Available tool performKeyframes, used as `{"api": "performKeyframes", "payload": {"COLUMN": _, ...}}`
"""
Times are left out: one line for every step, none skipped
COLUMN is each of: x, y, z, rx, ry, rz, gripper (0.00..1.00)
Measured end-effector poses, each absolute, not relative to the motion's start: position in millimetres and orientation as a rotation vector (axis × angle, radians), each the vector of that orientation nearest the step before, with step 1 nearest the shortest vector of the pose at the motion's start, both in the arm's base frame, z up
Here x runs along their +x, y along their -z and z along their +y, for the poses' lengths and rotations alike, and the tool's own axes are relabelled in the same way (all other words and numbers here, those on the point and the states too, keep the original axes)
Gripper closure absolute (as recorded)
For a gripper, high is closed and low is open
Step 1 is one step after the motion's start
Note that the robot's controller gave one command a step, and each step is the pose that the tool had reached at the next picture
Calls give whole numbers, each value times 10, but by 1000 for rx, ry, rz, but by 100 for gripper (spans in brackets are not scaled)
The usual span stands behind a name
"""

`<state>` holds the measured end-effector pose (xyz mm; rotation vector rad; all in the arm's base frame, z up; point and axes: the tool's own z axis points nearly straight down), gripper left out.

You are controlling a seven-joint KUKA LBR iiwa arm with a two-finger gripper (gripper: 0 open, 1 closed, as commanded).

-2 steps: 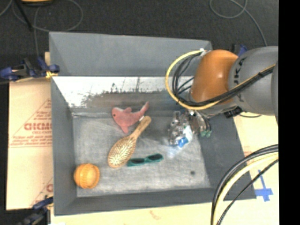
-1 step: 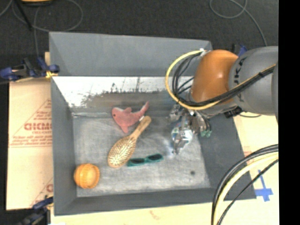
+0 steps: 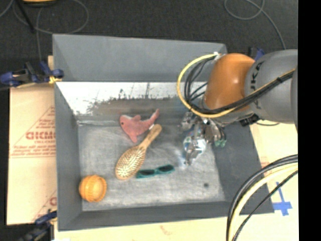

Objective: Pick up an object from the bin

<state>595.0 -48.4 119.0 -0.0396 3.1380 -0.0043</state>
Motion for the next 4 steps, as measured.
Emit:
{"api": "performKeyframes", "payload": {"x": 5771, "y": -1177, "z": -256, "rx": -147, "ry": 8, "rz": 3132, "gripper": 0}}
{"api": "performKeyframes", "payload": {"x": 5410, "y": -830, "z": -46, "rx": -329, "ry": -1, "rz": 3119, "gripper": 0}}
{"api": "performKeyframes", "payload": {"x": 5517, "y": -765, "z": 8, "rx": -421, "ry": 6, "rz": 3102, "gripper": 100}}
{"api": "performKeyframes", "payload": {"x": 5519, "y": -768, "z": 8, "rx": -423, "ry": 7, "rz": 3101, "gripper": 100}}
